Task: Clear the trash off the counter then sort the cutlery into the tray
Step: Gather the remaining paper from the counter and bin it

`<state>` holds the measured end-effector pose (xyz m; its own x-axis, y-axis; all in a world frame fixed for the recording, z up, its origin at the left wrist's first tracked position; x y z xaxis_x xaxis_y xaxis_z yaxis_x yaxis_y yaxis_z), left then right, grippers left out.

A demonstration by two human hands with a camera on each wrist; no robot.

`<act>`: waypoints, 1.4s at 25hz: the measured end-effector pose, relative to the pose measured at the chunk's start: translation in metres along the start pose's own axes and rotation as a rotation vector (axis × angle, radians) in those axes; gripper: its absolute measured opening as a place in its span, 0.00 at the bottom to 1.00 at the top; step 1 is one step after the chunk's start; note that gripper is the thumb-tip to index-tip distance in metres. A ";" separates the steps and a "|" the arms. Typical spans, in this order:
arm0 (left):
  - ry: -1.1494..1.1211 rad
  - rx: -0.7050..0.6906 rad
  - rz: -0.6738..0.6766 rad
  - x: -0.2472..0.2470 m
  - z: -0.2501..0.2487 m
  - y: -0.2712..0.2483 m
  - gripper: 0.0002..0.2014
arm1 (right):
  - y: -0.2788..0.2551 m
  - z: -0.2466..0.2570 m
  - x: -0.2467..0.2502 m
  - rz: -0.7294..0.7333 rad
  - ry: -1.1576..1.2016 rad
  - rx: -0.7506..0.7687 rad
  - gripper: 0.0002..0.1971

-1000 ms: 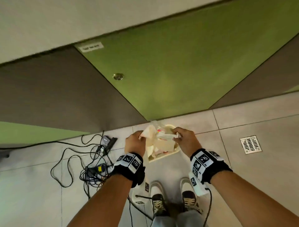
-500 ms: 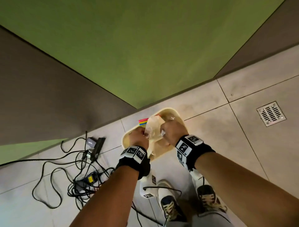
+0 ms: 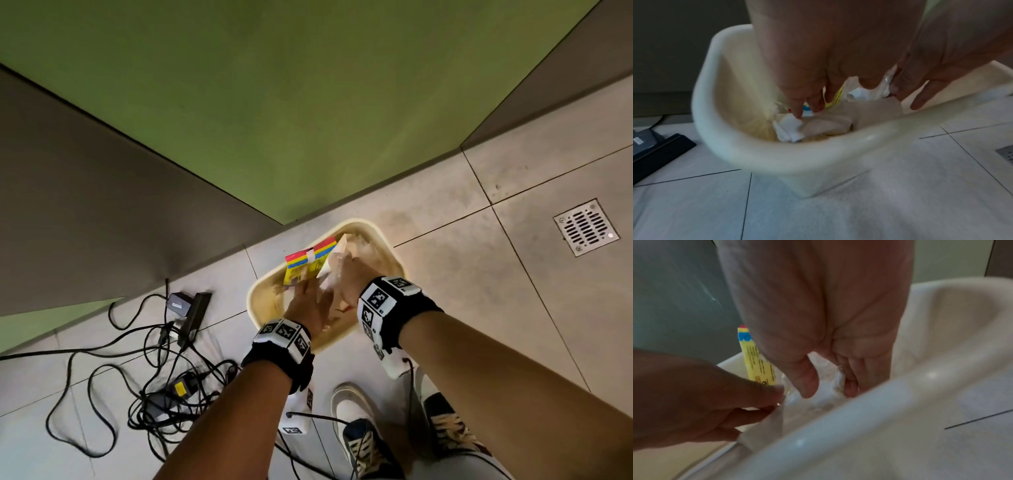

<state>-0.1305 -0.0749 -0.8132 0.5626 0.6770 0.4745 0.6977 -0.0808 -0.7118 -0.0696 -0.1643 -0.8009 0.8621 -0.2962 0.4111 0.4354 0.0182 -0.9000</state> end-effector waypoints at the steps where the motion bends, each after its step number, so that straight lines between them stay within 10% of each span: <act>1: -0.021 0.035 -0.031 0.004 0.004 -0.003 0.27 | -0.001 -0.002 -0.004 0.022 -0.025 -0.025 0.30; 11: -0.090 0.160 -0.123 0.056 -0.027 -0.083 0.21 | -0.095 -0.030 0.004 0.105 -0.180 -0.001 0.28; 21: -0.240 -0.048 -0.301 0.151 -0.163 -0.192 0.17 | -0.218 -0.031 0.097 0.033 -0.193 0.128 0.23; 29: -0.244 -0.234 -0.379 0.266 -0.305 -0.361 0.12 | -0.427 0.038 0.221 -0.057 -0.292 0.457 0.20; 35: -0.240 -0.315 -0.786 0.390 -0.367 -0.520 0.10 | -0.601 0.117 0.298 -0.241 -0.241 0.767 0.18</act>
<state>-0.1113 -0.0369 -0.0682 -0.2158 0.7544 0.6199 0.9536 0.2993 -0.0324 -0.0443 -0.1518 -0.1206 0.7170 -0.1642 0.6775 0.5947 0.6511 -0.4716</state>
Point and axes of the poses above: each hand's wrist, its own y-axis towards the middle knuckle, its own x-axis out of the back of the hand, z = x × y, the point moved 8 cm from there along y, towards the middle knuckle, and after that the axes turned 13 degrees about -x, right-handed, at the moved point
